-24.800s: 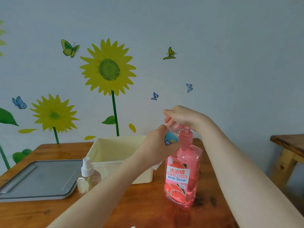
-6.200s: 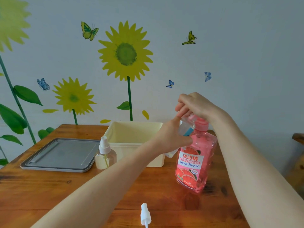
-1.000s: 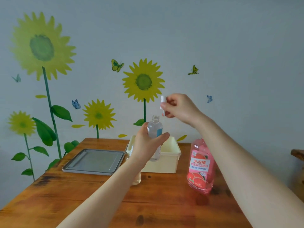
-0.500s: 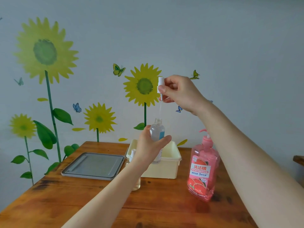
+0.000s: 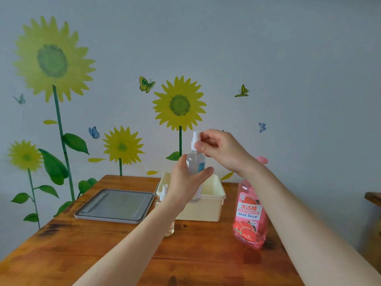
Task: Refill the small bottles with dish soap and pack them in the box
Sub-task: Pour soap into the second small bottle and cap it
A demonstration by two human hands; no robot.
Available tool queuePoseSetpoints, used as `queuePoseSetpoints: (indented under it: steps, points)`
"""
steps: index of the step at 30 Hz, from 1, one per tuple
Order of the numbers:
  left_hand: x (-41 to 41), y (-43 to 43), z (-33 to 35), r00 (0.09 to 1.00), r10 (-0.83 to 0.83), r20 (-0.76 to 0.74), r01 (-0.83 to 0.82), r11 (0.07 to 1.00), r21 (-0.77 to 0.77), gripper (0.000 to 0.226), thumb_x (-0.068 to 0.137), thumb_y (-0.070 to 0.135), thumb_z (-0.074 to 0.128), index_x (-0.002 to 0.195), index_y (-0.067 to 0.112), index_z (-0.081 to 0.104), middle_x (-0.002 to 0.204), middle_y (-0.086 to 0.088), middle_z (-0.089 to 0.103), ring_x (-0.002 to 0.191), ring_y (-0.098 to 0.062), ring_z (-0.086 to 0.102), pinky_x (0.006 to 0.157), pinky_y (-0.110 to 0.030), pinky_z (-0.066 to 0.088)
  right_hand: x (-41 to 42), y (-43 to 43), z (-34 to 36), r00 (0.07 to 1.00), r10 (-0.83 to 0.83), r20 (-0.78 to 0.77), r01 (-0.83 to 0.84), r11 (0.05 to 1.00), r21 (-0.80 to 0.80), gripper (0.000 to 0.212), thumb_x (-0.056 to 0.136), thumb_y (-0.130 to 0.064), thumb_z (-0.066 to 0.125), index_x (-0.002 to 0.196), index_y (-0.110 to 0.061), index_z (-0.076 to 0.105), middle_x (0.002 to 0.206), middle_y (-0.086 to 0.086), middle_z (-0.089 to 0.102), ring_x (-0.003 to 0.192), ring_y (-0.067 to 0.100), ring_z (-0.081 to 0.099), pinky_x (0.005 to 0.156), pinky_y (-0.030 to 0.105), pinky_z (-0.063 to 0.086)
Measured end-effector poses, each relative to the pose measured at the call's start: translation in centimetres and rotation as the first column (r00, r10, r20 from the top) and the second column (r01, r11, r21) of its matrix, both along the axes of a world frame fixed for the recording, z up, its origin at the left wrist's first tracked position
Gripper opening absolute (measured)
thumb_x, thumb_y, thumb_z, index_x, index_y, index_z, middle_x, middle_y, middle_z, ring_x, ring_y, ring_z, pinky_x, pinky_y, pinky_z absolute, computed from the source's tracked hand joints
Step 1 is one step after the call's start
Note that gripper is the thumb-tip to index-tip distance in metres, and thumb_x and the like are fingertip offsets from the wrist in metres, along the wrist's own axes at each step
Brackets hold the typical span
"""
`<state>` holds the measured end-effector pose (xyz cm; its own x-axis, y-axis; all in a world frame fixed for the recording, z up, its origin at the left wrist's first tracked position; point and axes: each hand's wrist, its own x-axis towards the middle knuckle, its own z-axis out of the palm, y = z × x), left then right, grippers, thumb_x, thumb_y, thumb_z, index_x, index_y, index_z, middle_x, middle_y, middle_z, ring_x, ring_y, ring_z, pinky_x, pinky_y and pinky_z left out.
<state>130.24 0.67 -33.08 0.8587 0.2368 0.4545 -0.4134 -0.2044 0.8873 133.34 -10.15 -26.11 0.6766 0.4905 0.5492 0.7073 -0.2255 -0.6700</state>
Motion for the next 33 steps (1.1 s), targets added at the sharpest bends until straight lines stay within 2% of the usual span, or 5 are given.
queuePoseSetpoints:
  steps: [8,13,18,23,33]
  points:
    - [-0.3,-0.2,-0.1,1.000,-0.014,0.000,0.014,1.000,0.001,0.032,0.074,0.027,0.073,0.099,0.023,0.052,0.091,-0.010,0.063,0.084,-0.027,0.062,0.070,-0.034,0.052,0.1,-0.2,-0.5,0.990,-0.125,-0.065,0.125,0.992,0.002,0.030,0.084,-0.031,0.064,0.106,-0.012,0.057,0.101,0.002,0.063,0.093,0.010,0.059,0.079,0.020,0.047]
    - [-0.3,-0.3,0.0,1.000,-0.006,-0.011,0.006,1.000,0.013,0.047,0.074,0.027,0.073,0.114,0.016,0.050,0.099,-0.012,0.062,0.090,-0.027,0.062,0.074,-0.033,0.051,-0.4,-0.6,0.0,0.989,0.059,-0.135,-0.046,0.994,0.094,0.023,0.087,-0.011,0.061,0.109,-0.015,0.057,0.099,-0.003,0.067,0.086,0.000,0.064,0.074,0.013,0.050]
    - [-0.4,-0.6,-0.5,1.000,-0.009,-0.013,0.009,0.999,0.031,0.046,0.075,0.028,0.072,0.114,0.016,0.050,0.099,-0.011,0.063,0.089,-0.026,0.062,0.074,-0.032,0.052,-0.5,0.1,-0.4,0.980,-0.191,-0.049,0.191,0.982,-0.005,0.032,0.077,-0.034,0.072,0.097,-0.015,0.055,0.080,-0.008,0.055,0.072,0.003,0.054,0.067,0.017,0.044]
    - [-0.4,-0.4,-0.1,1.000,-0.008,-0.014,0.008,1.000,0.020,0.044,0.075,0.027,0.072,0.112,0.017,0.050,0.097,-0.012,0.063,0.088,-0.026,0.062,0.070,-0.030,0.051,-0.6,-0.5,-0.5,0.984,0.033,-0.174,-0.011,0.992,0.127,0.024,0.086,-0.018,0.063,0.109,-0.018,0.057,0.095,-0.004,0.067,0.082,-0.001,0.065,0.073,0.012,0.051]
    - [-0.4,-0.8,-0.1,1.000,0.011,-0.013,-0.010,0.998,0.056,0.049,0.076,0.027,0.072,0.118,0.015,0.048,0.103,-0.012,0.063,0.092,-0.026,0.062,0.078,-0.035,0.053,-0.6,0.0,-1.2,0.985,0.010,-0.170,0.019,0.985,0.169,0.013,0.087,-0.018,0.060,0.100,-0.021,0.059,0.093,-0.003,0.068,0.084,0.003,0.063,0.075,0.013,0.050]
